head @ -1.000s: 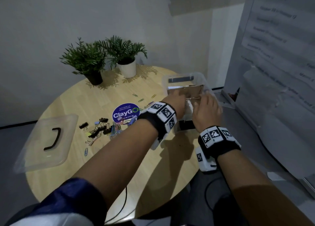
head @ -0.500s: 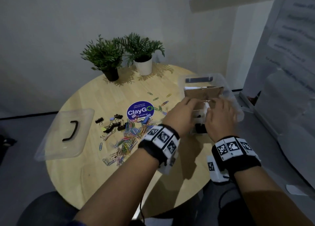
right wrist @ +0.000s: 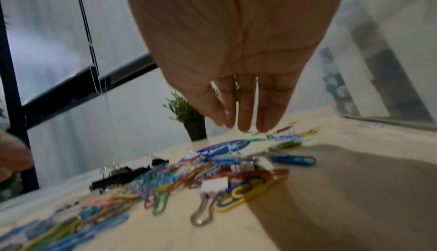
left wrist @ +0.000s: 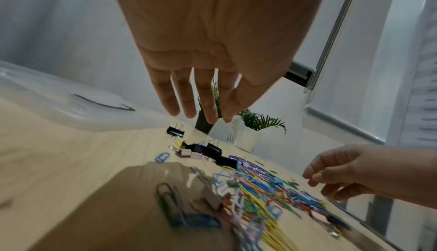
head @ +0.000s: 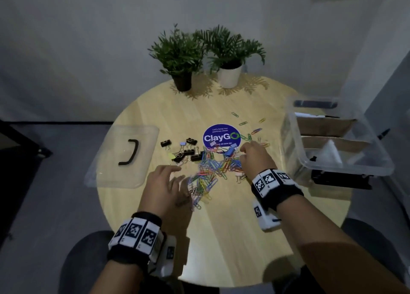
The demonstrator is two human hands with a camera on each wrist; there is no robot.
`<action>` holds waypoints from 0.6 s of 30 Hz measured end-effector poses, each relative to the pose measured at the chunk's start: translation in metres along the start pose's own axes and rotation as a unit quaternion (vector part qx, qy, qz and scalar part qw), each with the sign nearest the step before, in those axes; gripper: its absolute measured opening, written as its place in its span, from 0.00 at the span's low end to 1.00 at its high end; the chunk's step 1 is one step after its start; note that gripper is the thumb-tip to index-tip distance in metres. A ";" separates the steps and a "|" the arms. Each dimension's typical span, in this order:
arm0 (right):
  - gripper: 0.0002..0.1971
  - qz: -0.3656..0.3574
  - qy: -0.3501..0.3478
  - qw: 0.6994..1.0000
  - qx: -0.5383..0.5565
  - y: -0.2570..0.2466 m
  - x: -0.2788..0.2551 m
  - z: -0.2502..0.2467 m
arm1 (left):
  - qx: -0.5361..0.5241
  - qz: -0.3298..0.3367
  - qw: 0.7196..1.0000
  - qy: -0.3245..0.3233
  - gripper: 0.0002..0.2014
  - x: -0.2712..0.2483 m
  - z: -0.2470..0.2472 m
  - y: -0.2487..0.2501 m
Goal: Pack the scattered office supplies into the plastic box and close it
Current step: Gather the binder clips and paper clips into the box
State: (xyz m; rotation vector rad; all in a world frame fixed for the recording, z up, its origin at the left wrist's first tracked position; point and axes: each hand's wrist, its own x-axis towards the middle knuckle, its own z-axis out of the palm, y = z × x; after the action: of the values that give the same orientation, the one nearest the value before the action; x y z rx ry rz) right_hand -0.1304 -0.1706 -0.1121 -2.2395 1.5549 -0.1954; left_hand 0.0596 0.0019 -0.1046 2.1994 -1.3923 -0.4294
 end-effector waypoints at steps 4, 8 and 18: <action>0.19 -0.081 -0.015 0.993 -0.081 -0.016 0.021 0.011 | 0.082 0.017 0.995 -0.050 0.20 0.035 0.001 0.001; 0.21 -0.057 -0.056 0.985 -0.154 -0.027 0.035 0.022 | 0.120 0.047 0.987 -0.092 0.24 0.071 0.020 0.016; 0.25 0.023 -0.024 0.999 0.003 -0.014 0.037 0.020 | 0.282 0.086 0.946 -0.136 0.22 0.107 0.045 0.016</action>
State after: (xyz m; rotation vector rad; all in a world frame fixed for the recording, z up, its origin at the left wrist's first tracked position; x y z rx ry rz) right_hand -0.0980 -0.1958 -0.1288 -2.1840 1.5773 -0.1326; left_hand 0.0699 -0.1111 -0.1327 2.4927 -2.0456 -0.3020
